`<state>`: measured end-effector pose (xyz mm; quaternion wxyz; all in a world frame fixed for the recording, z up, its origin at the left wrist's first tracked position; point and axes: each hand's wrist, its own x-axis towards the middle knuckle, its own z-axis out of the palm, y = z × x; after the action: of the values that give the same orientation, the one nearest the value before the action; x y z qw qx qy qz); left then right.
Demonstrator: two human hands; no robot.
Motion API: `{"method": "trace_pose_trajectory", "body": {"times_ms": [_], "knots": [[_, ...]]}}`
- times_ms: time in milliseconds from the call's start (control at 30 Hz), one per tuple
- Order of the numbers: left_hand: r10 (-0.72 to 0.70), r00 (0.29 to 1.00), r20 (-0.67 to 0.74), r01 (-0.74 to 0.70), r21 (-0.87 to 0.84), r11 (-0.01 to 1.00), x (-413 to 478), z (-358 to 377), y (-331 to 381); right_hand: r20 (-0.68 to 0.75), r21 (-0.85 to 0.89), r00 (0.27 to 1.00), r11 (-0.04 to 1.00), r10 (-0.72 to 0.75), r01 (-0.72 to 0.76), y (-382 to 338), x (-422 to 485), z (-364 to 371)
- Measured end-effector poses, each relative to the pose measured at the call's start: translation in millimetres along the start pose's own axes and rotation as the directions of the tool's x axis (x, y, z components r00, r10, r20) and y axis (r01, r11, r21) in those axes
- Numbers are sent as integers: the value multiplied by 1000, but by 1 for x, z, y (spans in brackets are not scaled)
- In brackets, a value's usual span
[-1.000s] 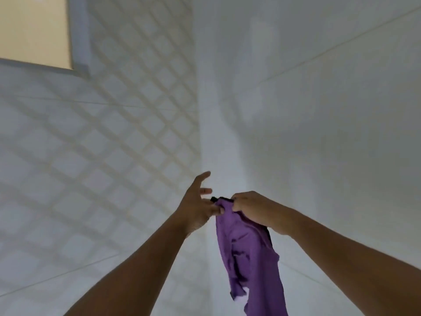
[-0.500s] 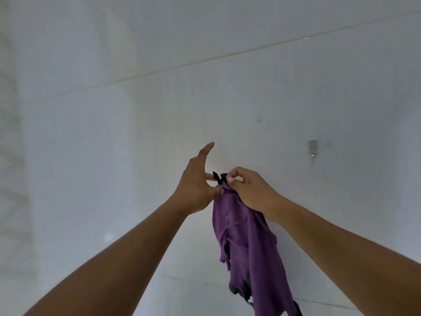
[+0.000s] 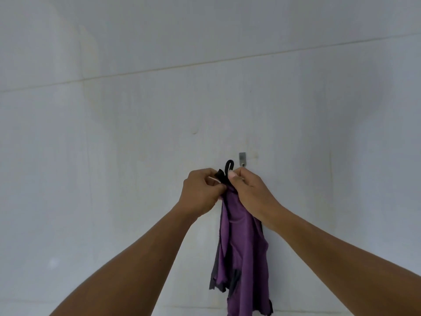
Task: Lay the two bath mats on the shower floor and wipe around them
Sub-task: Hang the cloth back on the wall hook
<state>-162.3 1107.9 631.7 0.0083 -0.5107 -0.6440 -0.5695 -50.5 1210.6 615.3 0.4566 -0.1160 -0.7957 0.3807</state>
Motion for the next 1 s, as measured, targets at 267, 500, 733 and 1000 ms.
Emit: {"method": "trace_pose_trajectory", "body": {"times_ms": [267, 500, 733, 1000], "knots": [[48, 999, -19, -47, 45, 998, 6, 14, 14, -202, -127, 977, 991, -70, 45, 0, 4, -16], [12, 1000, -3, -12, 72, 997, 8, 18, 13, -227, -180, 973, 984, -39, -3, 3, 9, -19], [-28, 999, 45, 22, 131, 991, 5, 16, 4, -255, -268, 967, 961, -9, -62, 12, 11, -15], [-114, 984, 138, 80, 231, 970, -5, 10, -8, -233, -508, 968, 861, -96, -37, 28, -20, 9]]}}
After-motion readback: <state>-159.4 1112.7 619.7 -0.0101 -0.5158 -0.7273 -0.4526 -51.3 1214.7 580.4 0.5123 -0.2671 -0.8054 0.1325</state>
